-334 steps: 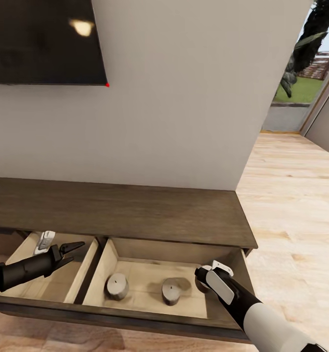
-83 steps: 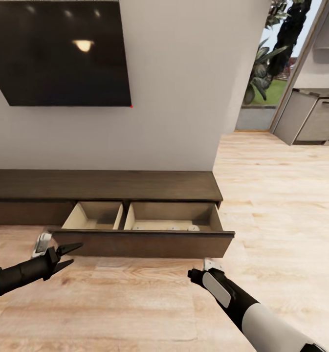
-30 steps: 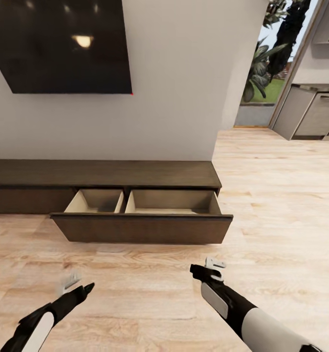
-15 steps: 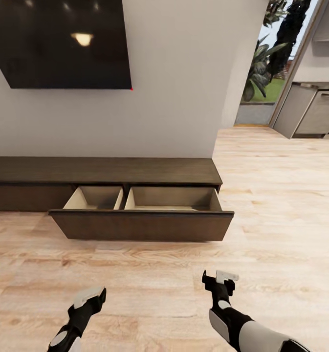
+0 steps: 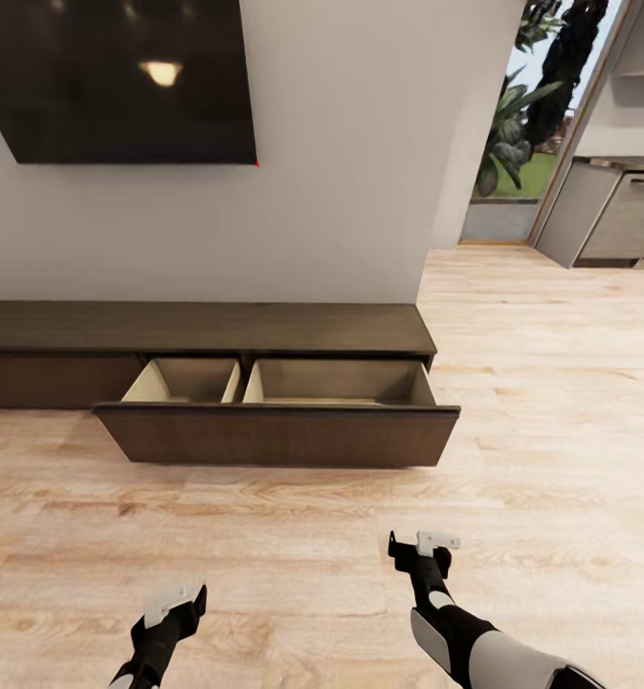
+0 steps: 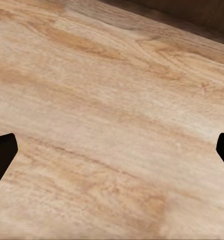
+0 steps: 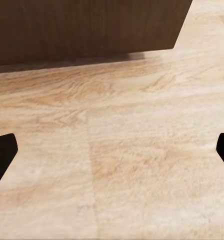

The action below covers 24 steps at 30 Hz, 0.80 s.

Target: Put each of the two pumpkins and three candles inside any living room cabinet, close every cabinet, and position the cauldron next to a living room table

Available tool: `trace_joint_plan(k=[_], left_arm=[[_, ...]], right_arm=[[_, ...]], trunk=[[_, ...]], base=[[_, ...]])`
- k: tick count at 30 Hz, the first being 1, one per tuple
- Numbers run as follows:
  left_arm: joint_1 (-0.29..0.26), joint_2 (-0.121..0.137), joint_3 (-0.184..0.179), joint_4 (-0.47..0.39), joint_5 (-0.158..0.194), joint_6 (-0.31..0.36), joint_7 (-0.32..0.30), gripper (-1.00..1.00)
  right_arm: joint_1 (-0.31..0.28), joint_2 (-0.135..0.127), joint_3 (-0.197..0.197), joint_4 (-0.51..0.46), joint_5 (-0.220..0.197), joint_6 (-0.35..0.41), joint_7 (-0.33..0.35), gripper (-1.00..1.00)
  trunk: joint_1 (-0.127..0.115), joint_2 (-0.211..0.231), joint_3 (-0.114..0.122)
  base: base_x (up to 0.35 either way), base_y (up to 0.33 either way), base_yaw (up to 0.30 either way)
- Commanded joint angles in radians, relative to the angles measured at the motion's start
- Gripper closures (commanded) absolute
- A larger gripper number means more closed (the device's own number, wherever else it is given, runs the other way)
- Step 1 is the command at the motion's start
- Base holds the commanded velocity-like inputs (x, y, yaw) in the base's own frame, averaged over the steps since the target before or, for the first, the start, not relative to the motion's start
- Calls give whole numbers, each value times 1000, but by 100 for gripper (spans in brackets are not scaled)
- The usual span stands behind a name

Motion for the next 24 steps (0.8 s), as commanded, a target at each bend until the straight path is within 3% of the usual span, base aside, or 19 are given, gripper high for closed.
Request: trace_joint_plan(k=[1, 24], left_arm=[[0, 1, -4, 3, 4, -9, 5, -100], [-1, 0, -4, 28, -2, -78, 4, -100]], right_arm=[[0, 0, 9, 0, -7, -3, -5, -100], [0, 0, 2, -1, -14, -7, -8, -100]], trunk=[[4, -8, -4], [92, -169, -76]], base=[[0, 0, 0], [0, 0, 0]])
